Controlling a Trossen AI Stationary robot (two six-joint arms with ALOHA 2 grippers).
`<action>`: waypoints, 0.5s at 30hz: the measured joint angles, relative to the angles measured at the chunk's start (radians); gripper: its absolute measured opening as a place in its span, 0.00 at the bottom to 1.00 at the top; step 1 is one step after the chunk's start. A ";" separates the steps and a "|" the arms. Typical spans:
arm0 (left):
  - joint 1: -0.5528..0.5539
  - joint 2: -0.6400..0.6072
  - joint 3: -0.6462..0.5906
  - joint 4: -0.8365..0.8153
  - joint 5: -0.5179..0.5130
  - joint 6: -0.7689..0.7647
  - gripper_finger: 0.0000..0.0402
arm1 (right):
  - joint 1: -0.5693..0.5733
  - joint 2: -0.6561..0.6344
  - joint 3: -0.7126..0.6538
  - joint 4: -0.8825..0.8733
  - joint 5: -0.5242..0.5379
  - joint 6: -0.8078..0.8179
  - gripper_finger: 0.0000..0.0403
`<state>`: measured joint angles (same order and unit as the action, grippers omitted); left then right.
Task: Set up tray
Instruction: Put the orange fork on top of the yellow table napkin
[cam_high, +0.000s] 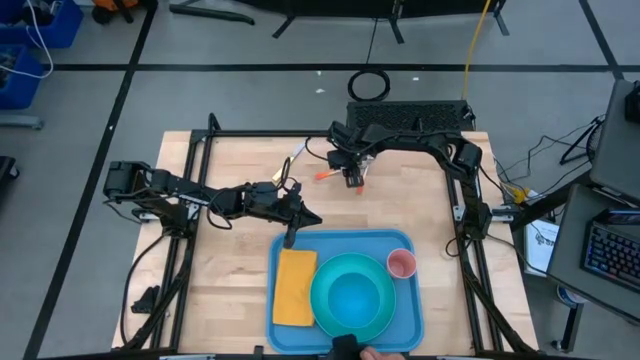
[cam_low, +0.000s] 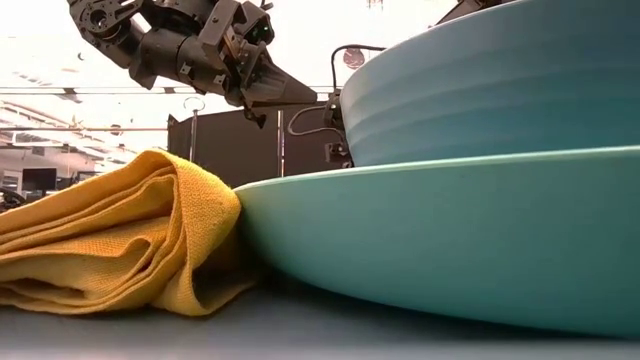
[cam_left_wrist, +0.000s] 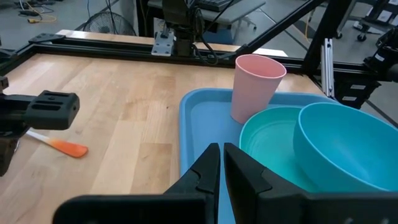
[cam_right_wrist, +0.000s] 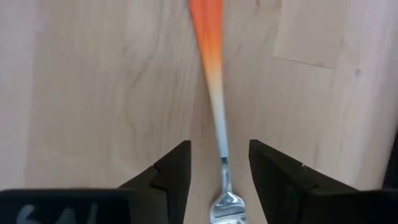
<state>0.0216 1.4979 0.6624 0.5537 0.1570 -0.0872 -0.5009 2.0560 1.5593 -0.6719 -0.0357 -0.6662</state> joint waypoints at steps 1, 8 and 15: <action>0.000 0.000 0.000 -0.001 0.000 0.000 0.06 | -0.002 0.000 0.000 -0.002 -0.005 0.000 0.37; 0.000 0.000 0.000 -0.003 0.000 0.000 0.06 | 0.013 0.000 0.000 0.061 0.066 0.056 0.37; 0.000 0.000 0.000 -0.004 0.002 0.000 0.06 | 0.028 0.000 0.000 0.086 0.065 0.032 0.36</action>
<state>0.0218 1.4979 0.6624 0.5497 0.1589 -0.0868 -0.4731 2.0560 1.5593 -0.5860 0.0296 -0.6347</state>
